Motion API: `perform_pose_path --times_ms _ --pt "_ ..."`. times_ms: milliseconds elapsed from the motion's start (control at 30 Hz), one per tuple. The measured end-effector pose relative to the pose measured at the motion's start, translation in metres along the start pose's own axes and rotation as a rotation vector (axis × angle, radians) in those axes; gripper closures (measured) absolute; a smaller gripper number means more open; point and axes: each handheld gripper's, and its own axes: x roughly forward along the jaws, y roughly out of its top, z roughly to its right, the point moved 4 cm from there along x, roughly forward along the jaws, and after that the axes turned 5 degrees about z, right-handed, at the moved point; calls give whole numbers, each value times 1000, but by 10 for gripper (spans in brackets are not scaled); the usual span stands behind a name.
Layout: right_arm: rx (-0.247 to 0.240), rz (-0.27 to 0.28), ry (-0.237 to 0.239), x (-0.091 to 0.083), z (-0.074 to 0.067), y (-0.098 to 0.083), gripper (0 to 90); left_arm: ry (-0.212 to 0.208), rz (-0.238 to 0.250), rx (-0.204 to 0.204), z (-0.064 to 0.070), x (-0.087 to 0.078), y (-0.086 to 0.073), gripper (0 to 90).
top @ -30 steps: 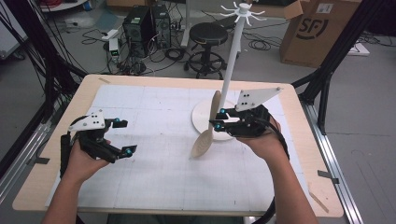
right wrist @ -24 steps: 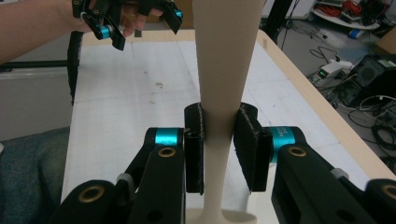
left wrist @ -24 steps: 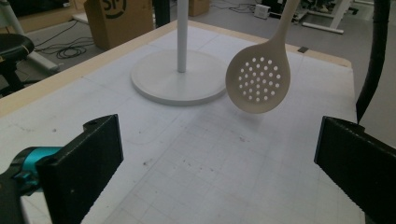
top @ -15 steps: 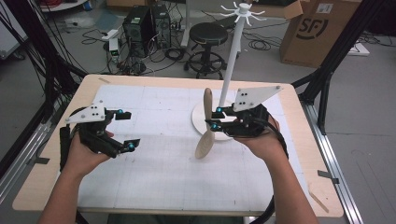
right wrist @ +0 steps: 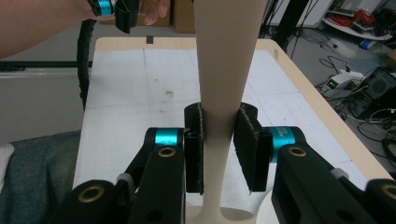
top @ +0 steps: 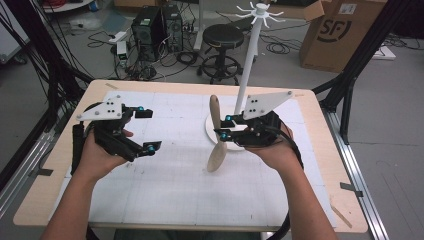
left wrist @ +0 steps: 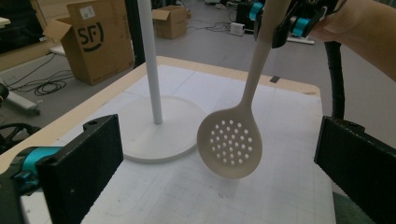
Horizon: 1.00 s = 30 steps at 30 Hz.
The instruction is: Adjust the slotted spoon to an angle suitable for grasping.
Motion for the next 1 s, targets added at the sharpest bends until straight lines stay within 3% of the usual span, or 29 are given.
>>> perform_pose_path --times_ms 267,1000 --pt "7 3 15 2 1 0 741 6 -9 -20 -4 5 1 18" --pt "13 -7 16 9 6 -2 741 24 -10 -7 -8 3 7 18"
